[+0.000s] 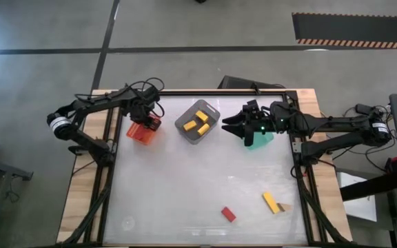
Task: Sort & place blocks by color
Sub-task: Put the red block into the orange bin, then put the yellow block into the black bin
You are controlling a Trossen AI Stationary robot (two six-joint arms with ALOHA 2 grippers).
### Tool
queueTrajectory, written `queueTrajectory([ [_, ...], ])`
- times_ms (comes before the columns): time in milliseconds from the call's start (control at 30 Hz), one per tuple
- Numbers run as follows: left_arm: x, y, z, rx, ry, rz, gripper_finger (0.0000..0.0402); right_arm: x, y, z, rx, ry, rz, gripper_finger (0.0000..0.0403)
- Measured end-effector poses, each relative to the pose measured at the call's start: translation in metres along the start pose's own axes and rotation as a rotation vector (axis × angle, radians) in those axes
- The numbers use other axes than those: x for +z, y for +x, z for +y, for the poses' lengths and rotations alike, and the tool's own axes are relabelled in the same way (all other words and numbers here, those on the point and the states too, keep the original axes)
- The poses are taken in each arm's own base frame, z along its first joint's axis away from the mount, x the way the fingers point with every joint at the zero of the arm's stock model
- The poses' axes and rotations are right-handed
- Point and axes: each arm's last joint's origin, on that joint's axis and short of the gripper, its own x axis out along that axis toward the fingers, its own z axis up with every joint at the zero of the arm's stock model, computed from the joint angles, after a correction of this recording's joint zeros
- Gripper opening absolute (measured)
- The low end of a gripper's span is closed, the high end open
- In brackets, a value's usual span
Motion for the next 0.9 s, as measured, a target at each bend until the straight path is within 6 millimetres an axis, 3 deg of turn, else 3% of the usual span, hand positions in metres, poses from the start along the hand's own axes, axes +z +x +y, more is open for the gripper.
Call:
queueTrajectory([
  [467,0.004,-0.008,-0.001,0.006,-0.001,-0.046,0.0169,-0.001,0.000,-0.001,-0.010,0.023,0.014,0.0185],
  [900,-0.013,-0.060,-0.016,-0.138,-0.038,-0.311,0.0171,-0.017,-0.001,-0.005,-0.061,0.347,0.186,0.0185],
])
